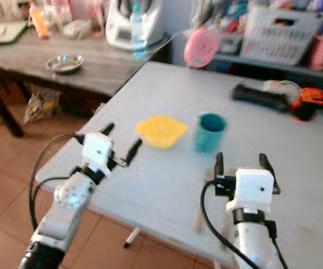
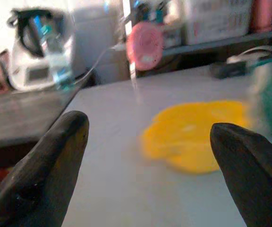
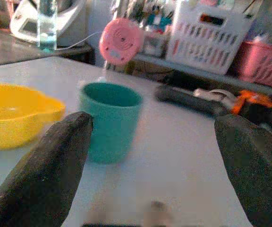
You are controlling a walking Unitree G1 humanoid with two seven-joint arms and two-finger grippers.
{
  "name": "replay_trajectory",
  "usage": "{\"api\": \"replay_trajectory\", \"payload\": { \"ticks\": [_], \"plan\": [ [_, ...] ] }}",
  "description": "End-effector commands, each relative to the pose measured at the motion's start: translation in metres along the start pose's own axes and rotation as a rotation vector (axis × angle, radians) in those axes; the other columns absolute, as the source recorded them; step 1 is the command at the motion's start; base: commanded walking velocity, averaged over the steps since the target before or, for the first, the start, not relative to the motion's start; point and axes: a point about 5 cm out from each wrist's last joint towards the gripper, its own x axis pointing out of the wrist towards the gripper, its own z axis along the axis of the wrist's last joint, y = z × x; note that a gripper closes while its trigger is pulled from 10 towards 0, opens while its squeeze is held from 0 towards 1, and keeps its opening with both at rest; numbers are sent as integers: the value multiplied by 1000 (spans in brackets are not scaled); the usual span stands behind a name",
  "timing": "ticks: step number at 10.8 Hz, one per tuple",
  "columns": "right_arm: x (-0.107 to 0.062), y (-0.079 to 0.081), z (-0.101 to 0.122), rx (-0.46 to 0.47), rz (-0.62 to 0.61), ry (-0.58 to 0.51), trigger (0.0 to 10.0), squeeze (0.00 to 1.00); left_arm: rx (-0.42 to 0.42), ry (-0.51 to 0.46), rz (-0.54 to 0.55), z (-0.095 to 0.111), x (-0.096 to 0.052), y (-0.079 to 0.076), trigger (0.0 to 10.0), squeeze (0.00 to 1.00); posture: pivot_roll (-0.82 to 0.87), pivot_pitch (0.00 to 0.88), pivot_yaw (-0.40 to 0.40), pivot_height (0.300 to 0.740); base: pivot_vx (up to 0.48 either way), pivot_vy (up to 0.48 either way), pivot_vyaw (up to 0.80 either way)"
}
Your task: Setting the table
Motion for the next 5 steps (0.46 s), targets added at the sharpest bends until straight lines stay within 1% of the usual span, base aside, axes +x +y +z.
{"api": "replay_trajectory", "payload": {
  "ticks": [1,3,4,5],
  "plan": [
    [0,2,5,1,6,-20,10000,0,-9,12,5,-2,-1,2,10000,0,23,103,-14,740,0,0,0],
    [-3,4,4,7,19,-11,10000,0,-12,9,4,0,1,1,10000,0,22,105,-14,740,0,0,0],
    [-7,5,4,17,40,-4,10000,0,-26,8,2,2,4,1,10000,0,21,108,-13,740,0,0,0],
    [-11,5,3,23,54,6,10000,0,-52,1,2,6,11,2,10000,0,21,108,-13,740,0,0,0]
  ]
}}
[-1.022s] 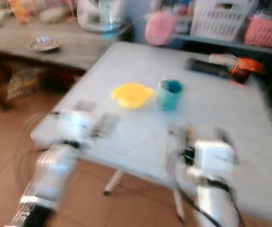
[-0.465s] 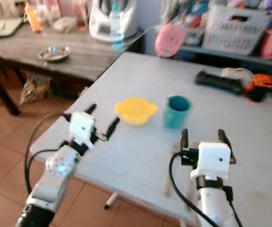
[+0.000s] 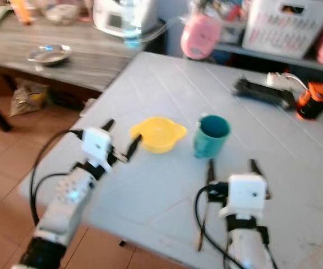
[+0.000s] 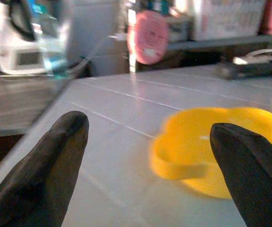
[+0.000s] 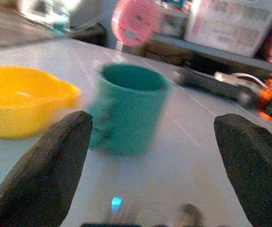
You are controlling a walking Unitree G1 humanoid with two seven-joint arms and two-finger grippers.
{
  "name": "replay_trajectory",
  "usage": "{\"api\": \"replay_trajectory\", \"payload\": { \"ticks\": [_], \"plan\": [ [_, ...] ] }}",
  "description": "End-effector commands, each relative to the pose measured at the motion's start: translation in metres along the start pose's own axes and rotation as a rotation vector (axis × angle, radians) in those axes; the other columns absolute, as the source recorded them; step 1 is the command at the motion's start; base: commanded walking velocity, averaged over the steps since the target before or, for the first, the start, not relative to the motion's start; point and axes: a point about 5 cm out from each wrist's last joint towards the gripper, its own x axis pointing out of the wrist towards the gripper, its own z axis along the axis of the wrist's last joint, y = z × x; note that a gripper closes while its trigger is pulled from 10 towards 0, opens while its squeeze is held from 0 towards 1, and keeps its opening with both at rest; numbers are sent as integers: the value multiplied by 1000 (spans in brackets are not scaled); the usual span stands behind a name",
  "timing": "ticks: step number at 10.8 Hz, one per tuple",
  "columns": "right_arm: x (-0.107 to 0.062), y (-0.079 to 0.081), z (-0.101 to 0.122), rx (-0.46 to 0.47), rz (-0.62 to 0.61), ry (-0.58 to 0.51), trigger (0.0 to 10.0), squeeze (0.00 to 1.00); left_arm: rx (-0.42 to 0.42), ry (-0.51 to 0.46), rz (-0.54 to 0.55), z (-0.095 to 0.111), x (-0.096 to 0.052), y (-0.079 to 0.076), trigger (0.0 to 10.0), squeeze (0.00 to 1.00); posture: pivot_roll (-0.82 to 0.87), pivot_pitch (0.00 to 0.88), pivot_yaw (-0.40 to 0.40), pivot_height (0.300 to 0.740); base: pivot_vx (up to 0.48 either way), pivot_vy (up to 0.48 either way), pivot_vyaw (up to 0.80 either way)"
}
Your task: Setting the table
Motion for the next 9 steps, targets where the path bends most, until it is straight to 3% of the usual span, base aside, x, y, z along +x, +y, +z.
{"api": "replay_trajectory", "payload": {
  "ticks": [1,5,7,9],
  "plan": [
    [-4,-3,3,-11,7,-3,10000,0,-15,7,-5,1,5,1,10000,0,18,109,-12,740,0,0,0],
    [-15,3,-2,8,86,47,10000,0,-90,16,-62,9,22,-7,10000,0,-1,112,8,740,0,0,0],
    [-21,6,-6,8,101,70,10000,0,-178,45,-92,12,36,-14,10000,0,-11,111,17,740,0,0,0],
    [-23,8,-7,16,115,84,10000,0,-195,56,-96,13,42,-16,10000,0,-19,110,21,740,0,0,0]
  ]
}}
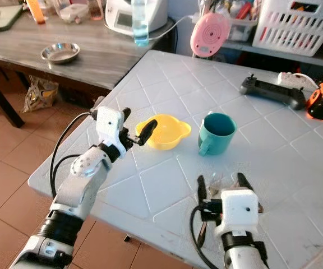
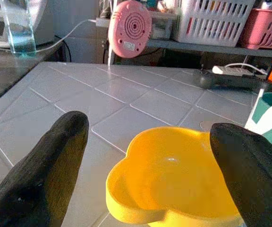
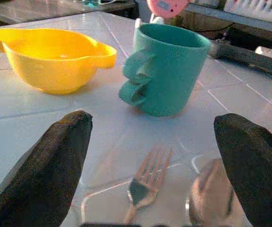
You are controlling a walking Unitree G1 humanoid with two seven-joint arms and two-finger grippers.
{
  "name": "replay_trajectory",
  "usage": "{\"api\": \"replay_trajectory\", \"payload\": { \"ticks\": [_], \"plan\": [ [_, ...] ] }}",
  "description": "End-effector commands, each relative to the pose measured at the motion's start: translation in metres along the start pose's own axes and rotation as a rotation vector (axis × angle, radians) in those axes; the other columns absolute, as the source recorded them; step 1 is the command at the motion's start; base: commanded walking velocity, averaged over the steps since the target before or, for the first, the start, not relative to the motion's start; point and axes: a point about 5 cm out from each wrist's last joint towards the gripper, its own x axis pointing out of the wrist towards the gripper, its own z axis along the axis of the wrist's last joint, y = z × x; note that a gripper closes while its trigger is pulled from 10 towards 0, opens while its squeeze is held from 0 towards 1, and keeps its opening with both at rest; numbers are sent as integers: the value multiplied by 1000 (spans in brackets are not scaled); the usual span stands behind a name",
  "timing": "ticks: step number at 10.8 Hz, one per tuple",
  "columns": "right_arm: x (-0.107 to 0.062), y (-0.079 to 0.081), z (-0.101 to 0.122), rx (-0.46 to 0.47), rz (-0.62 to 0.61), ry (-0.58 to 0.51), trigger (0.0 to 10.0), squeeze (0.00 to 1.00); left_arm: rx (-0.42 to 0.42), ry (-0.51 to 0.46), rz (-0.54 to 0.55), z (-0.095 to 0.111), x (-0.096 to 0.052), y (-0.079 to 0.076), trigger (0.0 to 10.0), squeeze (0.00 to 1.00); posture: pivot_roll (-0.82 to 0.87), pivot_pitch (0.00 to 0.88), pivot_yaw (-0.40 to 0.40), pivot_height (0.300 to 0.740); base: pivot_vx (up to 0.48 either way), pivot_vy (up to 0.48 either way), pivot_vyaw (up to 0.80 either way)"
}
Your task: Setting the table
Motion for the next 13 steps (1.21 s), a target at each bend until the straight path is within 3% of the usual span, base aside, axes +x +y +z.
{"api": "replay_trajectory", "payload": {
  "ticks": [1,8,11,13],
  "plan": [
    [-2,1,4,5,9,-12,10000,0,-9,6,3,1,3,1,10000,0,-20,108,20,740,0,0,0],
    [-1,5,3,8,43,-10,10000,0,-21,-31,39,4,-4,5,10000,0,-18,102,2,740,0,0,0],
    [-2,7,4,5,51,-11,10000,0,-42,12,61,5,10,8,10000,0,-22,104,1,740,0,0,0],
    [-1,8,5,3,52,-14,10000,0,-92,111,53,-4,20,7,10000,0,-32,106,5,740,0,0,0]
  ]
}}
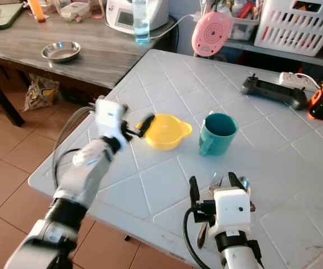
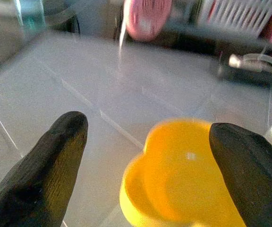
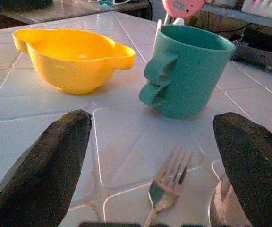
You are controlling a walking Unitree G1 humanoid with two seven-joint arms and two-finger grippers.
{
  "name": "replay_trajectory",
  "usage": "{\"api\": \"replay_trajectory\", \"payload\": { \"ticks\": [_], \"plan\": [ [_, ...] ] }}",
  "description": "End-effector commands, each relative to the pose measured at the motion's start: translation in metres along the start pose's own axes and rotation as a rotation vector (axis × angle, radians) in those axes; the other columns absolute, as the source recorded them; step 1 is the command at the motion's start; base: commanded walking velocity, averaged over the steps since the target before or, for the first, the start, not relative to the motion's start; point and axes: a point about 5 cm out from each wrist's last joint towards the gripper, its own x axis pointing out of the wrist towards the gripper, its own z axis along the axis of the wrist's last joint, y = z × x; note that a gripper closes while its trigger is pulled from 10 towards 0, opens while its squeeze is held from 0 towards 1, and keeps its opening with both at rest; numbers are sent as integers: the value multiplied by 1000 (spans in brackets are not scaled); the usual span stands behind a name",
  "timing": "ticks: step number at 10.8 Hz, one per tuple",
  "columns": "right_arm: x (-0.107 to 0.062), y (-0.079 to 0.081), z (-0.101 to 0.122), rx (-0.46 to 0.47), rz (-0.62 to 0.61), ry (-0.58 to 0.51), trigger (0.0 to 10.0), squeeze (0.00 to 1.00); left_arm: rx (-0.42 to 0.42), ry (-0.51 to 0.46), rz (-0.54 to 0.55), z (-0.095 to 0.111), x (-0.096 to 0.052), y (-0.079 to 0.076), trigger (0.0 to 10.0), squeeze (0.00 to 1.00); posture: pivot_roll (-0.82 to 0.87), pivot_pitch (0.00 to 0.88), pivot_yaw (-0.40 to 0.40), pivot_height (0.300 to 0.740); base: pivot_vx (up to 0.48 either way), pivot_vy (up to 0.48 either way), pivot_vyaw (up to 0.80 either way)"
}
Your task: Setting the table
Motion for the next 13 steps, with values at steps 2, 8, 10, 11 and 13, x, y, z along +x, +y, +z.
{"api": "replay_trajectory", "payload": {
  "ticks": [2,8,10,11,13],
  "plan": [
    [-1,2,4,1,6,-8,10000,0,6,29,-23,8,11,-1,10000,0,-39,108,10,740,0,0,0],
    [-4,5,3,2,4,2,10000,0,75,238,-56,6,26,10,10000,0,-45,121,32,740,0,0,0],
    [-3,6,3,4,8,2,10000,0,46,257,-33,9,26,17,6941,0,-42,120,29,740,0,0,0],
    [-3,6,3,3,11,2,10000,0,39,287,-46,7,26,18,0,0,-38,118,29,740,0,0,0],
    [-1,6,3,1,17,-1,10000,0,34,322,-68,6,25,21,0,0,-38,118,29,740,0,0,0]
  ]
}}
